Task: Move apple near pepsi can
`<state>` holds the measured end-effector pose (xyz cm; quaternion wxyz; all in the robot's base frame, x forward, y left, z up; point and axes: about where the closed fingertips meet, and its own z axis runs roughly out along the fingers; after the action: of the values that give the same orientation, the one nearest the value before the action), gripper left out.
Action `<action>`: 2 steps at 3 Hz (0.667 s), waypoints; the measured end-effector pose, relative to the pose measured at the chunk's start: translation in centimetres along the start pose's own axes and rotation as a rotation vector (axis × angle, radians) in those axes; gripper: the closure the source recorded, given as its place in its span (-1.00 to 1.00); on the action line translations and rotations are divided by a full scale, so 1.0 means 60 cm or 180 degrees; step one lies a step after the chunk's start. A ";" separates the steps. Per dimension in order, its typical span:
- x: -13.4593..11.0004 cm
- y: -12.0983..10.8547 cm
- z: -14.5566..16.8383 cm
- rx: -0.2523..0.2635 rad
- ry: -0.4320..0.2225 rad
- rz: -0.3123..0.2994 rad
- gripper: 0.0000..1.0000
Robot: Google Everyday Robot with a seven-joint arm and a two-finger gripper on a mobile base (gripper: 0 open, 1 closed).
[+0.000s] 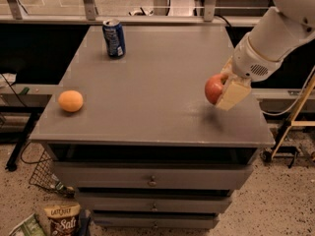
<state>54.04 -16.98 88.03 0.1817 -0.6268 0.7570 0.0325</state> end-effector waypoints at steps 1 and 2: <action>0.000 0.000 0.000 0.0000 0.0000 0.0000 1.00; -0.031 -0.037 -0.009 0.0105 -0.0110 0.0168 1.00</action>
Offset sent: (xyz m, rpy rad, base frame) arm 0.0619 0.0255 0.0391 0.1081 -0.0626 -0.1468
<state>56.35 -15.88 89.48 0.2043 -0.6029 0.7704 0.0356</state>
